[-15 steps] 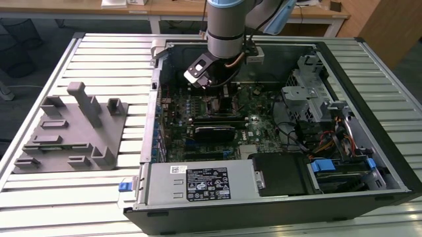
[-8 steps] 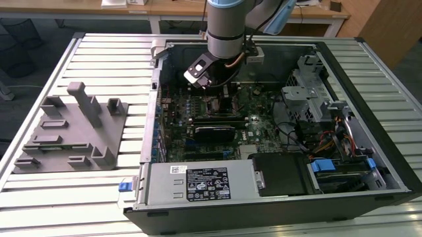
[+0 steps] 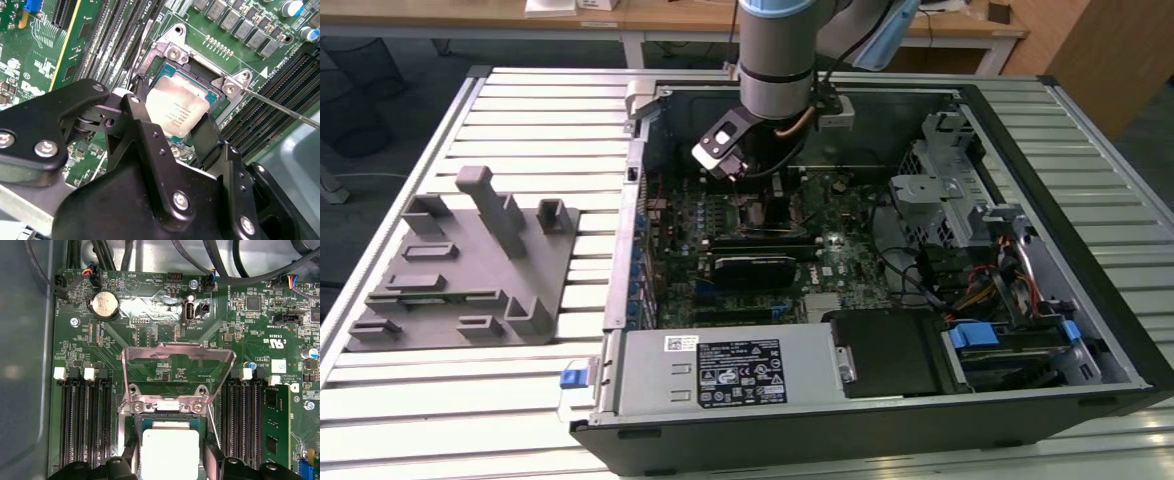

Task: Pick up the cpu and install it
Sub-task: 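Place the cpu into insertion slot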

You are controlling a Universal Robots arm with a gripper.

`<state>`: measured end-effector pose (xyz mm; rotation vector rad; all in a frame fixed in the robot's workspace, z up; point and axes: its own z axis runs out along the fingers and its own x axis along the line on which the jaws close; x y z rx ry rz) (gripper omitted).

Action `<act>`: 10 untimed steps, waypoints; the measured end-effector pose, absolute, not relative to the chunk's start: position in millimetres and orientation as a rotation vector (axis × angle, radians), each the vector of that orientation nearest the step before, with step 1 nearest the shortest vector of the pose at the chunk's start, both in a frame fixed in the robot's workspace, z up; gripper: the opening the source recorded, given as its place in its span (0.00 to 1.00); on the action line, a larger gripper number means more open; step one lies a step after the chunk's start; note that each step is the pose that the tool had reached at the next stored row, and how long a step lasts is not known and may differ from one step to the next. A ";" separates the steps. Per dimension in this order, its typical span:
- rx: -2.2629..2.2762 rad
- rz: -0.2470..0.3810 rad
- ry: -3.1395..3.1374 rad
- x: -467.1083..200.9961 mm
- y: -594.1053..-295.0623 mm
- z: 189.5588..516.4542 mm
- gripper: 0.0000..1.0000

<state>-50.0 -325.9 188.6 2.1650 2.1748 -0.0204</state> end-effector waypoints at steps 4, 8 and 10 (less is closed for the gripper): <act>2.167 -0.013 2.176 -49.3 -324.9 192.6 0.61; 2.170 -0.007 2.180 -49.4 -325.2 194.3 0.61; 2.172 -0.002 2.182 -49.4 -325.9 194.5 0.61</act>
